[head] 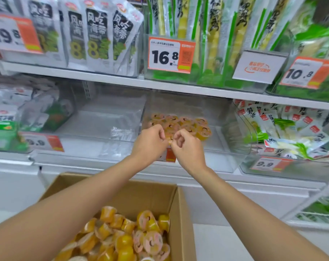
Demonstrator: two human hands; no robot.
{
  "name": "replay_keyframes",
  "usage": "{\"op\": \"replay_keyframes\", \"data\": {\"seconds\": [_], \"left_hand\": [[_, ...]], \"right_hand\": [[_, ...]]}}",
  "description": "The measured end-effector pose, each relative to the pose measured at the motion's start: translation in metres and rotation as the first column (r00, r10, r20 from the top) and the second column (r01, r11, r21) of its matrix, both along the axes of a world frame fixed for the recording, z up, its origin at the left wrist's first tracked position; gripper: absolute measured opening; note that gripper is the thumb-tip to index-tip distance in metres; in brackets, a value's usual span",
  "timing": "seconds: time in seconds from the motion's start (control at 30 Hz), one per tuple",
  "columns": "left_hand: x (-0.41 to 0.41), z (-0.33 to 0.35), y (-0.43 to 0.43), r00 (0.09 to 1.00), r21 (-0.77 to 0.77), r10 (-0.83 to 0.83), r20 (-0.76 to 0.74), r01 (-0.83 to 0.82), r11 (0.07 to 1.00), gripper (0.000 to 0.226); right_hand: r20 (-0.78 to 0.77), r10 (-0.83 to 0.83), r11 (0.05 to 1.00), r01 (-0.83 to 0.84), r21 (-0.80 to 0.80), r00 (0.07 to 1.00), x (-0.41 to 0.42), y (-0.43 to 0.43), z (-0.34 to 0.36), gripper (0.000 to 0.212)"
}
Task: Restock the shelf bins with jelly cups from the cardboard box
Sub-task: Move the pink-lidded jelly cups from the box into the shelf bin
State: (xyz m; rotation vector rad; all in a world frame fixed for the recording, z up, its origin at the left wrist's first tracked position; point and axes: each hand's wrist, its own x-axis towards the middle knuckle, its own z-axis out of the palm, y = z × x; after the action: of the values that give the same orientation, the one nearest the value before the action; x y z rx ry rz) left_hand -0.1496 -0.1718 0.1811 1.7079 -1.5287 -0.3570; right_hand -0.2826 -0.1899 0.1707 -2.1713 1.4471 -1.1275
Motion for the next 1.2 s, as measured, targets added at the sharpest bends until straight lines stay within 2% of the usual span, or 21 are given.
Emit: {"op": "replay_keyframes", "data": {"seconds": [0.1, 0.23, 0.3, 0.37, 0.4, 0.47, 0.53, 0.57, 0.63, 0.67, 0.7, 0.73, 0.8, 0.83, 0.93, 1.0, 1.07, 1.13, 1.2], "left_hand": [[0.010, -0.019, 0.034, 0.998, 0.077, 0.050, -0.035, -0.047, 0.996, 0.012], [0.040, -0.085, 0.067, 0.999, 0.375, 0.039, 0.004, -0.038, 0.926, 0.016], [0.057, -0.127, 0.082, 1.000, 0.542, 0.018, 0.016, -0.024, 0.840, 0.013], [0.071, -0.171, 0.096, 0.998, 0.646, -0.022, 0.063, -0.024, 0.763, 0.007], [0.075, -0.194, 0.101, 0.995, 0.696, -0.063, 0.080, -0.011, 0.718, 0.009], [0.079, -0.231, 0.114, 0.985, 0.799, -0.142, 0.101, 0.005, 0.601, 0.011], [0.082, -0.264, 0.125, 0.968, 0.864, -0.219, 0.119, 0.008, 0.503, 0.021], [0.083, -0.277, 0.131, 0.957, 0.886, -0.256, 0.134, 0.000, 0.464, 0.016], [0.086, -0.297, 0.139, 0.934, 0.904, -0.316, 0.164, -0.014, 0.427, 0.017], [0.088, -0.308, 0.143, 0.927, 0.916, -0.333, 0.169, -0.023, 0.399, 0.019], [0.090, -0.315, 0.147, 0.928, 0.921, -0.335, 0.161, -0.020, 0.389, 0.024], [0.091, -0.323, 0.149, 0.931, 0.925, -0.333, 0.148, -0.011, 0.381, 0.038], [0.092, -0.336, 0.155, 0.952, 0.919, -0.286, 0.111, 0.011, 0.394, 0.072], [0.093, -0.343, 0.157, 0.969, 0.916, -0.239, 0.065, 0.036, 0.398, 0.077], [0.096, -0.359, 0.159, 0.997, 0.903, -0.043, -0.071, 0.082, 0.421, 0.063], [0.099, -0.367, 0.161, 0.993, 0.884, 0.017, -0.113, 0.093, 0.457, 0.052], [0.103, -0.367, 0.161, 0.990, 0.868, 0.036, -0.137, 0.102, 0.486, 0.048], [0.103, -0.355, 0.157, 0.993, 0.853, 0.034, -0.114, 0.080, 0.516, 0.056], [0.099, -0.336, 0.154, 0.985, 0.826, 0.076, -0.153, 0.086, 0.557, 0.072]], "right_hand": [[-0.108, 0.076, 0.995, -0.069, 0.069, 0.991, 0.006, 0.032, -0.030, 0.006], [-0.278, 0.203, 0.916, -0.081, 0.394, 0.939, 0.019, 0.057, -0.082, 0.016], [-0.403, 0.324, 0.818, -0.039, 0.574, 0.856, 0.026, 0.061, -0.115, 0.025], [-0.470, 0.506, 0.690, -0.013, 0.724, 0.723, 0.035, 0.062, -0.153, 0.019], [-0.489, 0.581, 0.635, 0.013, 0.772, 0.650, 0.040, 0.065, -0.170, 0.012], [-0.513, 0.657, 0.563, 0.092, 0.821, 0.553, 0.047, 0.066, -0.206, 0.013], [-0.515, 0.642, 0.513, 0.181, 0.839, 0.568, 0.048, 0.069, -0.233, 0.025], [-0.514, 0.618, 0.491, 0.220, 0.843, 0.594, 0.048, 0.071, -0.244, 0.029], [-0.464, 0.548, 0.420, 0.250, 0.872, 0.696, 0.046, 0.080, -0.262, 0.021], [-0.443, 0.513, 0.394, 0.257, 0.882, 0.735, 0.044, 0.084, -0.272, 0.033], [-0.442, 0.479, 0.400, 0.259, 0.879, 0.758, 0.041, 0.089, -0.282, 0.056], [-0.450, 0.442, 0.429, 0.257, 0.866, 0.776, 0.038, 0.094, -0.287, 0.075], [-0.506, 0.361, 0.505, 0.291, 0.813, 0.783, 0.032, 0.101, -0.296, 0.096], [-0.521, 0.316, 0.510, 0.320, 0.798, 0.793, 0.032, 0.103, -0.300, 0.099], [-0.459, 0.165, 0.498, 0.328, 0.803, 0.873, 0.035, 0.102, -0.307, 0.087], [-0.439, 0.099, 0.504, 0.336, 0.796, 0.893, 0.038, 0.101, -0.307, 0.076], [-0.436, 0.088, 0.519, 0.332, 0.787, 0.895, 0.038, 0.103, -0.304, 0.076], [-0.430, 0.115, 0.546, 0.304, 0.781, 0.896, 0.039, 0.105, -0.300, 0.083], [-0.404, 0.151, 0.598, 0.242, 0.764, 0.902, 0.042, 0.109, -0.291, 0.088]]}}
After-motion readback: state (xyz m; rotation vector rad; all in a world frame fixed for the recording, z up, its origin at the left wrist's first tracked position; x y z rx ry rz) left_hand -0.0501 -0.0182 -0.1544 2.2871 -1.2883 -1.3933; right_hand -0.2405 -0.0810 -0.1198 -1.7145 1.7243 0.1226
